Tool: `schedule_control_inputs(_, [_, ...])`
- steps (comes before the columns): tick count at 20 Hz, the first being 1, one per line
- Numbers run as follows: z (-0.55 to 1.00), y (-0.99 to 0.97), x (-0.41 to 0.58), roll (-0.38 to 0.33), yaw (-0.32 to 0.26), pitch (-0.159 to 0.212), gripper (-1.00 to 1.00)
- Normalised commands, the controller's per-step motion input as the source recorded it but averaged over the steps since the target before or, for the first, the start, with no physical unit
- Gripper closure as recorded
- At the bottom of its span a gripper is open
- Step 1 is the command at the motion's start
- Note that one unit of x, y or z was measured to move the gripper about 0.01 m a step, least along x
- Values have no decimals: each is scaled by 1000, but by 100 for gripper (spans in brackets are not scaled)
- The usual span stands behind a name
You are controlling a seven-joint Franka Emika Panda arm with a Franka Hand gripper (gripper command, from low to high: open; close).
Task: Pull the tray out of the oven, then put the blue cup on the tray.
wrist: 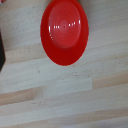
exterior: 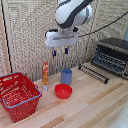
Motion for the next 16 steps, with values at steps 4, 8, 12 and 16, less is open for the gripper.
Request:
schedule_control_inputs(4, [-24,182,117,-323,52,46,-100])
schedule_control_inputs(8, [0,61,172,-375,43,29,-100])
schedule_control_inputs(12, [-1,51,144,-375,47,34,-100])
schedule_control_inputs(16, [-63,12,162,-375,14,73,-100])
